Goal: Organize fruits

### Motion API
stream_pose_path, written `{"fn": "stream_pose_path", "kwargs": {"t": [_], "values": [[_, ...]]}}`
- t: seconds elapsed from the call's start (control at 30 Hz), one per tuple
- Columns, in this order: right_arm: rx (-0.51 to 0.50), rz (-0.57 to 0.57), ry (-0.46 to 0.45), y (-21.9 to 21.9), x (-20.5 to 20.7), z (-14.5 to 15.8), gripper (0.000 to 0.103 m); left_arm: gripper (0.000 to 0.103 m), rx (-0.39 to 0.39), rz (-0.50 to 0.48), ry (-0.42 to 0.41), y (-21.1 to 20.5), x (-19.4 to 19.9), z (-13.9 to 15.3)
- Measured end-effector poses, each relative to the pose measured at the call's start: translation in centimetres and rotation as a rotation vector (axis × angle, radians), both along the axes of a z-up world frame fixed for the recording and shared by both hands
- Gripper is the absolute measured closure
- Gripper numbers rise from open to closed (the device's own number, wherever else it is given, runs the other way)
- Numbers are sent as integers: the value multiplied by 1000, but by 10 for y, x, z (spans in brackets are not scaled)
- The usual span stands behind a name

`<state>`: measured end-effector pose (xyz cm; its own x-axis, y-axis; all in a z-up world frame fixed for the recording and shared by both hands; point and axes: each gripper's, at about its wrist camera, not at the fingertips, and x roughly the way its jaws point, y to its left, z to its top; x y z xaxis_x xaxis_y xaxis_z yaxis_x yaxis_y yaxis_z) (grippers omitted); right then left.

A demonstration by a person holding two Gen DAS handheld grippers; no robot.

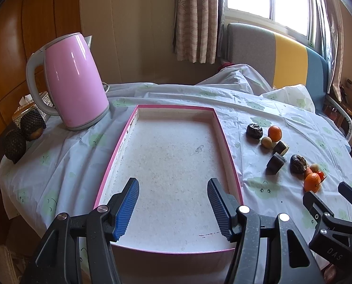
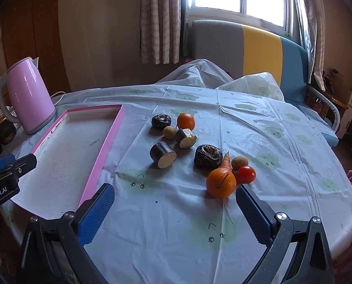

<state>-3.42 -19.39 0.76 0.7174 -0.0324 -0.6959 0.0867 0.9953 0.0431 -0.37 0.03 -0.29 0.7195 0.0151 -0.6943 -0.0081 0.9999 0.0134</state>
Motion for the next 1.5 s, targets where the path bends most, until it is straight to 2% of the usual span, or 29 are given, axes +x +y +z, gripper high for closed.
{"fn": "stream_pose_path", "kwargs": {"t": [0.6,1.0,1.33,1.5], "values": [[-28,1,-18,-6,-5,2,0,42,2,-34,14,-7,-1,1],[-12,-29,-20,-21,-8,0,0,42,-4,-56,22,-13,2,1],[-6,-52,-13,-36,-8,-3,0,42,-18,-105,44,-24,6,-1],[6,-68,-5,-49,-10,-6,0,42,-30,-165,63,-35,10,-4]]}}
